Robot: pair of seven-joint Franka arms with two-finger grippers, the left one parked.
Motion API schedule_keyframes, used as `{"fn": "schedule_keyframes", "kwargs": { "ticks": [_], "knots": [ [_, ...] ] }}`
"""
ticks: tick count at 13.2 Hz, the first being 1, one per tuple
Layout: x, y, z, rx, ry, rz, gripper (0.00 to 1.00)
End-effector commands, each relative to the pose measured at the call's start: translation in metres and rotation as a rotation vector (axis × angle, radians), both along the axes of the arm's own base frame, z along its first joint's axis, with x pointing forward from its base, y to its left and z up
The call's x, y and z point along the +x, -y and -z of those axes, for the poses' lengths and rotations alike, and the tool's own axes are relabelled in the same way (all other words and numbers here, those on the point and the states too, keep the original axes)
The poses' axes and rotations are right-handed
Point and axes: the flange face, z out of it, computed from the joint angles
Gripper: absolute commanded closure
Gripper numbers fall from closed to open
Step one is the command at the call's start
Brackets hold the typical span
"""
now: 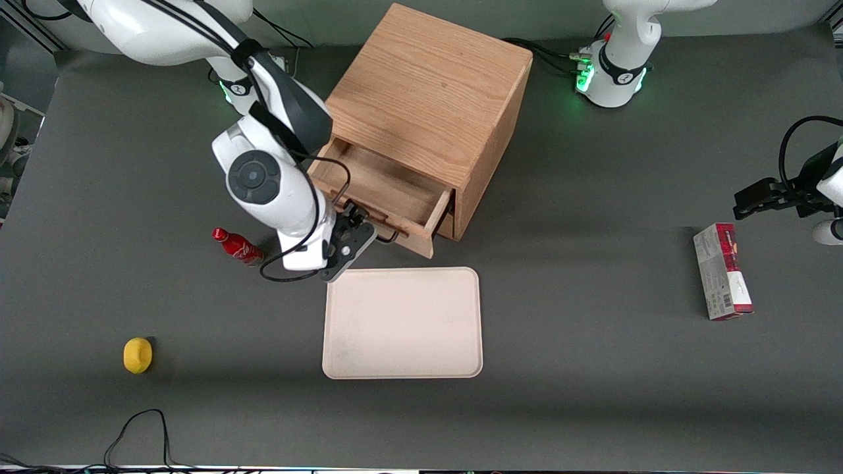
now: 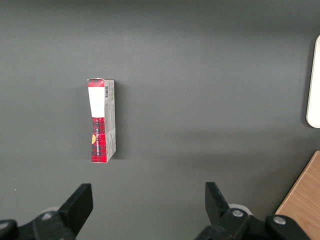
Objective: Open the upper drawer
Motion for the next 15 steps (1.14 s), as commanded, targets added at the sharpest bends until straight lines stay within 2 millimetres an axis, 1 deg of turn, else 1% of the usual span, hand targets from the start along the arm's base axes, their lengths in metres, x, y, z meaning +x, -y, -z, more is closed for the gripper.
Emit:
{"fn": "schedule_keyframes", "kwargs": {
  "ticks": [1, 2, 3, 4, 5, 6, 9, 12, 13, 14, 15],
  "knots": [
    [0.032, 0.020, 0.001, 0.002, 0.017, -0.020, 0.00],
    [0.041, 0.024, -0.002, 0.009, 0.018, -0.019, 0.00],
    [0.055, 0.041, -0.001, 0.000, 0.017, 0.005, 0.00],
    [0.064, 0.052, -0.001, -0.002, 0.020, 0.009, 0.00],
    [0.068, 0.059, 0.001, -0.005, 0.018, 0.004, 0.00],
    [0.070, 0.063, 0.000, -0.005, 0.018, 0.008, 0.00],
    [0.067, 0.064, 0.001, -0.014, -0.008, 0.008, 0.00],
    [0.061, 0.063, -0.009, -0.017, -0.036, 0.003, 0.00],
    [0.060, 0.064, -0.020, -0.010, -0.041, 0.007, 0.00],
    [0.061, 0.066, -0.036, -0.006, -0.044, 0.008, 0.00],
    [0.063, 0.071, -0.050, -0.009, -0.041, 0.014, 0.00]
  ]
}}
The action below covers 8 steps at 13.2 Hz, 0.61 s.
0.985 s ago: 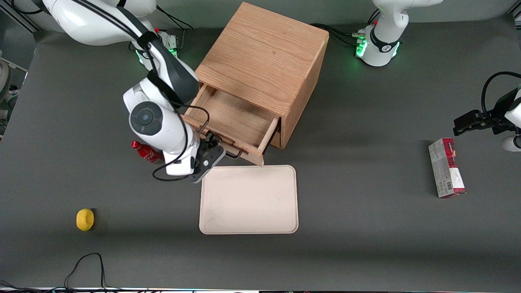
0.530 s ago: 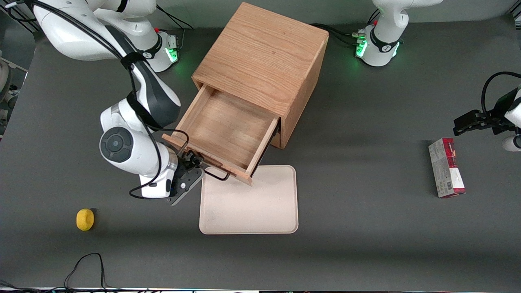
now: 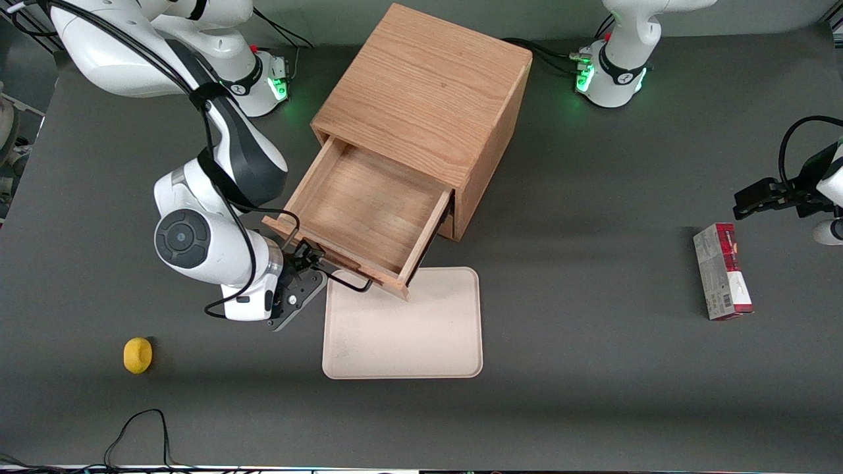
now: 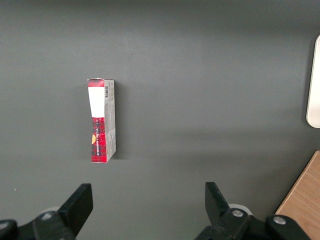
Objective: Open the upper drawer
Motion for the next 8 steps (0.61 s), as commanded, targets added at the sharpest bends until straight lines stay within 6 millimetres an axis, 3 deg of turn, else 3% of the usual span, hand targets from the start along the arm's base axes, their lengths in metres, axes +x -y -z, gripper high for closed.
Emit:
{"fn": "schedule_keyframes", "kwargs": {
  "ticks": [1, 3, 5, 7, 8],
  "knots": [
    [0.000, 0.008, -0.049, 0.010, 0.001, -0.008, 0.00],
    [-0.011, 0.023, -0.083, -0.005, -0.010, 0.047, 0.00],
    [-0.018, 0.091, -0.132, -0.030, 0.019, 0.346, 0.00],
    [-0.032, 0.156, -0.150, -0.053, -0.015, 0.652, 0.00],
    [-0.044, 0.179, -0.157, -0.068, -0.036, 0.726, 0.00]
  ]
}}
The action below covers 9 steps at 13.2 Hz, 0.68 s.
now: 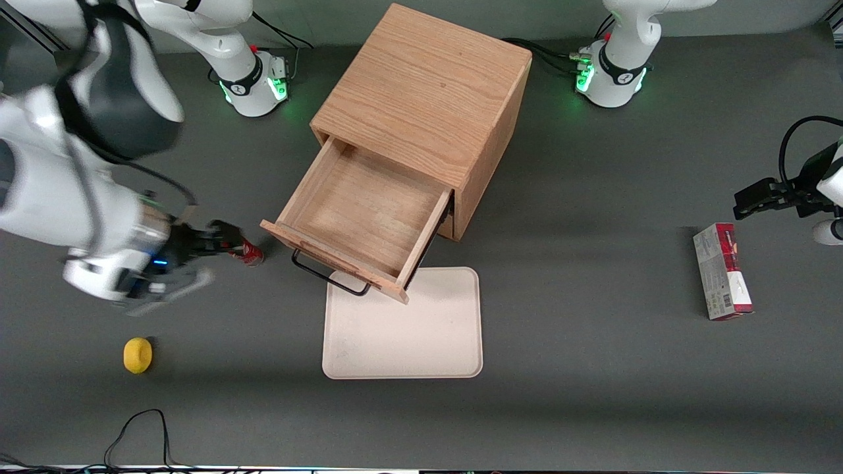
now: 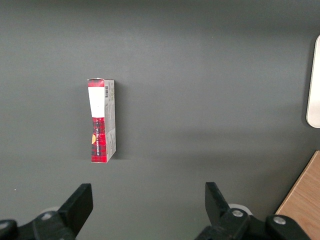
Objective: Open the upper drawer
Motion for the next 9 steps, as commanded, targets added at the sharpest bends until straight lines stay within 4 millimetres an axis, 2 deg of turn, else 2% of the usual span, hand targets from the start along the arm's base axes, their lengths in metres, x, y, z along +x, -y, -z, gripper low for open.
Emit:
{"fn": "schedule_keyframes", "kwargs": {
  "ticks": [1, 2, 4, 5, 8, 9],
  "knots": [
    [-0.043, 0.058, -0.013, -0.015, -0.048, 0.266, 0.00],
    [-0.062, 0.080, -0.012, -0.027, -0.057, 0.346, 0.00],
    [-0.103, 0.091, -0.014, -0.038, -0.029, 0.388, 0.00],
    [-0.109, 0.096, -0.018, -0.074, -0.015, 0.412, 0.00],
    [-0.108, 0.107, -0.028, -0.114, 0.012, 0.457, 0.00],
    [-0.107, 0.121, -0.034, -0.111, 0.019, 0.484, 0.00]
  ]
}}
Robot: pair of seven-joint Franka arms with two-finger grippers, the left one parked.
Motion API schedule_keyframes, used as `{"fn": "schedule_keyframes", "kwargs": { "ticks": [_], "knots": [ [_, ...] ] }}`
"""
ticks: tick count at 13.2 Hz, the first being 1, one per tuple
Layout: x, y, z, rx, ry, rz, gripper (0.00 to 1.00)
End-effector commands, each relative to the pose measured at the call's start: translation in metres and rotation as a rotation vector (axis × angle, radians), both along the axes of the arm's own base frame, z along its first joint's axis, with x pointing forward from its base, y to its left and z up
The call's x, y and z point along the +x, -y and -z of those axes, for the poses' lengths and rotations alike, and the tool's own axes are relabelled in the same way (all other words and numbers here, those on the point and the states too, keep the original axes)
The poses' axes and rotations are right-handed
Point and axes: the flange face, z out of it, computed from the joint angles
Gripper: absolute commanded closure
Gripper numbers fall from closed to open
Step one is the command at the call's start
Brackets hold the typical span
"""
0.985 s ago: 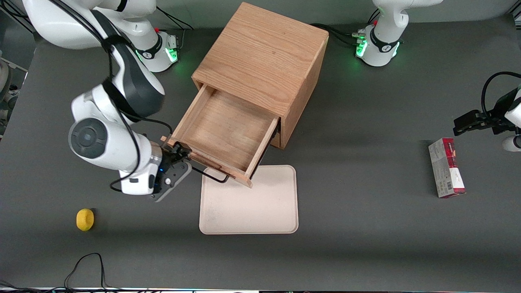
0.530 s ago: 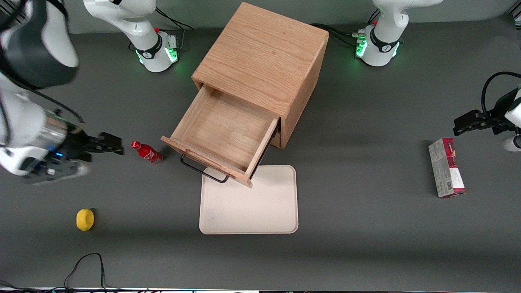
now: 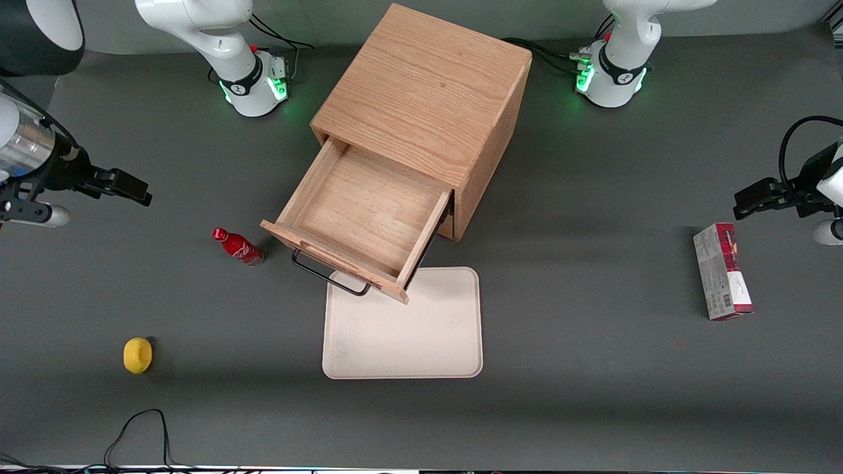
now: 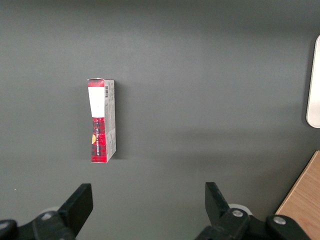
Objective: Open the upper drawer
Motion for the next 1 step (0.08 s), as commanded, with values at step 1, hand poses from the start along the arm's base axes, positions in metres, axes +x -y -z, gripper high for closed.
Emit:
{"fn": "schedule_keyframes", "kwargs": {
  "ticks": [1],
  "knots": [
    [-0.0018, 0.0253, -0.0057, -0.012, 0.021, 0.058, 0.00]
  ]
}}
